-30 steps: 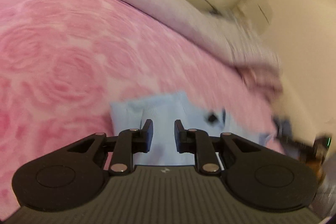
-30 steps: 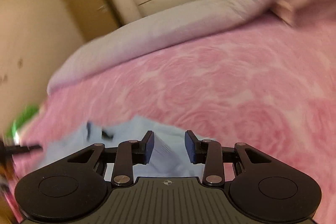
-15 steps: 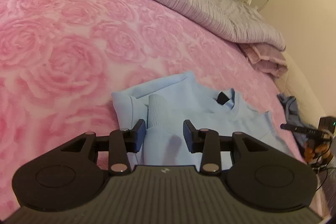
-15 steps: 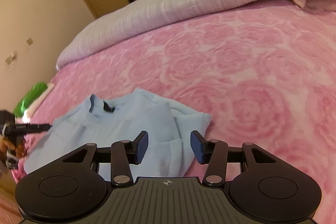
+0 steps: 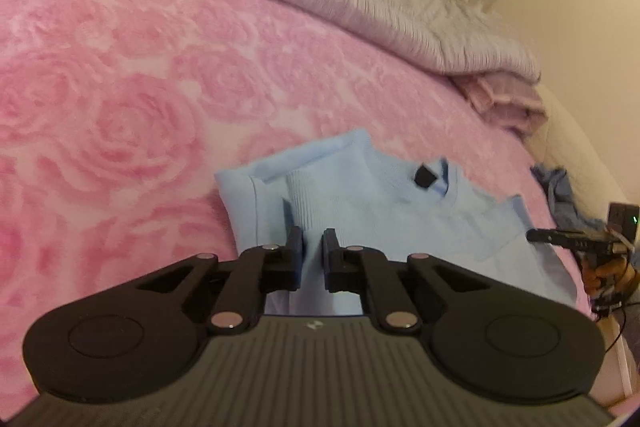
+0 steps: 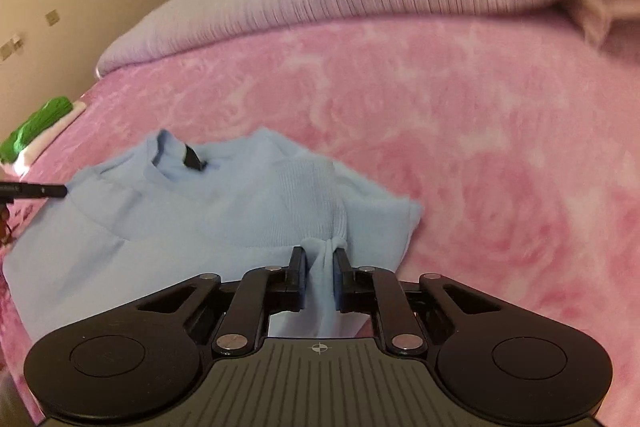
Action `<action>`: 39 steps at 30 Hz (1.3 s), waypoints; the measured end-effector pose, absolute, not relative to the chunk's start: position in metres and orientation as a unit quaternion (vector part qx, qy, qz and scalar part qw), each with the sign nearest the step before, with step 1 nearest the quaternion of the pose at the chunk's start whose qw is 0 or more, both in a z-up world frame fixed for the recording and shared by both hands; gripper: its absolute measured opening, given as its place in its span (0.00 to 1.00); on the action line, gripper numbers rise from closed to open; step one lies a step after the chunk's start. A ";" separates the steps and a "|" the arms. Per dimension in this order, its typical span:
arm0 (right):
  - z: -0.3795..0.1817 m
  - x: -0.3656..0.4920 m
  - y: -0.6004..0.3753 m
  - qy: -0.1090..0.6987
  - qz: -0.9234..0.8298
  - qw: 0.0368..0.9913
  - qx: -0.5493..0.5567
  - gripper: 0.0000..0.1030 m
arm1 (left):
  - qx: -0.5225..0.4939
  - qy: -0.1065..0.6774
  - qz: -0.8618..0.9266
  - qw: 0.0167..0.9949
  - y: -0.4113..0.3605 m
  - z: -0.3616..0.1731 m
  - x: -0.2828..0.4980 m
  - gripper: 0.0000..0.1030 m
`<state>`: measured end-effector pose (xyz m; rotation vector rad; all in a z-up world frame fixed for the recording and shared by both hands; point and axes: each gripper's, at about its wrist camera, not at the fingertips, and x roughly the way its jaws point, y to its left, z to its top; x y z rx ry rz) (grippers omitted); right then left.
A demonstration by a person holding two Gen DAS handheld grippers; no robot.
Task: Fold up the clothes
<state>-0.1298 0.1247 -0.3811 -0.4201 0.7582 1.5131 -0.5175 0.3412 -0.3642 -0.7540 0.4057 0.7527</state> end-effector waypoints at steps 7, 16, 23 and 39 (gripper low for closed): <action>-0.361 -0.141 0.135 0.264 0.662 0.673 -0.199 0.11 | -0.273 0.158 0.405 0.858 0.332 -0.340 -0.510 0.07; -0.382 -0.130 0.187 0.265 0.642 0.684 -0.222 0.11 | -0.249 0.193 0.431 0.845 0.373 -0.346 -0.484 0.08; -0.392 -0.122 0.204 0.268 0.630 0.696 -0.217 0.11 | -0.241 0.201 0.440 0.841 0.391 -0.354 -0.473 0.08; -0.366 -0.129 0.151 0.270 0.499 0.796 -0.211 0.46 | -0.262 0.218 0.495 0.799 0.359 -0.340 -0.501 0.19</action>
